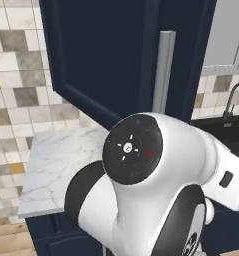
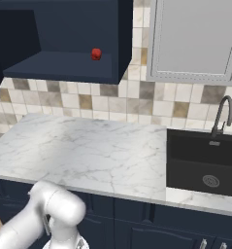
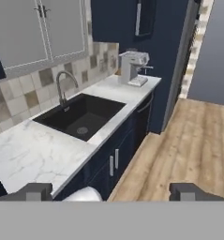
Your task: Pick the bell pepper from the counter and place it in the cabinet. Then close the cabinet.
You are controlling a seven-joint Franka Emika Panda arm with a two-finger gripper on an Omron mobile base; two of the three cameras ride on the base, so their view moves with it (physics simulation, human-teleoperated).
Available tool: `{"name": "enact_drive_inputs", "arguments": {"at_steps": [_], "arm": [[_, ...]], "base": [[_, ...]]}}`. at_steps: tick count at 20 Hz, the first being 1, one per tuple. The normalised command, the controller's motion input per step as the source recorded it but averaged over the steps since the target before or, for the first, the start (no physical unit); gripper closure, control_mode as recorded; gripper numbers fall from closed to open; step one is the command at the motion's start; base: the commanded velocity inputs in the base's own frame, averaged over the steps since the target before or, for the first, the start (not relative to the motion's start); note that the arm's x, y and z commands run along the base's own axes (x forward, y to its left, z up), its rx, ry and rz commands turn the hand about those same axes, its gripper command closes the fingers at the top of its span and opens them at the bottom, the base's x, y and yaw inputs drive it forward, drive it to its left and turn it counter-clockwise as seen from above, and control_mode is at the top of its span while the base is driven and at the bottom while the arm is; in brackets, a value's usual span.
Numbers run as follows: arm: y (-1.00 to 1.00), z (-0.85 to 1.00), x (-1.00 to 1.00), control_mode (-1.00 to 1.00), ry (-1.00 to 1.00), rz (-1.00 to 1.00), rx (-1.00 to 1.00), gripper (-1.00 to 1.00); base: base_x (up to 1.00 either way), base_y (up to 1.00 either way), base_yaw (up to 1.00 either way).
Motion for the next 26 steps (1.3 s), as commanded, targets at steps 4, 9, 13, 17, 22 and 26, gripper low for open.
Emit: {"name": "enact_drive_inputs", "arguments": {"at_steps": [4,9,13,17,22,26], "arm": [[-0.98,-0.22,1.00,-1.00,0.01,0.22,0.03,-1.00],[-0.83,-0.78,0.91,-1.00,0.00,0.30,0.00,-1.00],[-0.85,-0.80,1.00,-1.00,-0.03,0.38,0.00,-1.00],[-0.66,-0.66,1.00,-1.00,-0.09,0.38,-0.03,-1.00],[-0.57,-0.17,1.00,-1.00,-0.21,0.34,-0.09,-1.00],[-0.53,0.00,1.00,-1.00,-0.30,0.29,-0.11,-1.00]], "base": [[0.00,0.00,0.00],[0.00,0.00,0.00],[0.00,0.00,0.00],[0.00,0.00,0.00],[0.00,0.00,0.00],[0.00,0.00,0.00]]}}
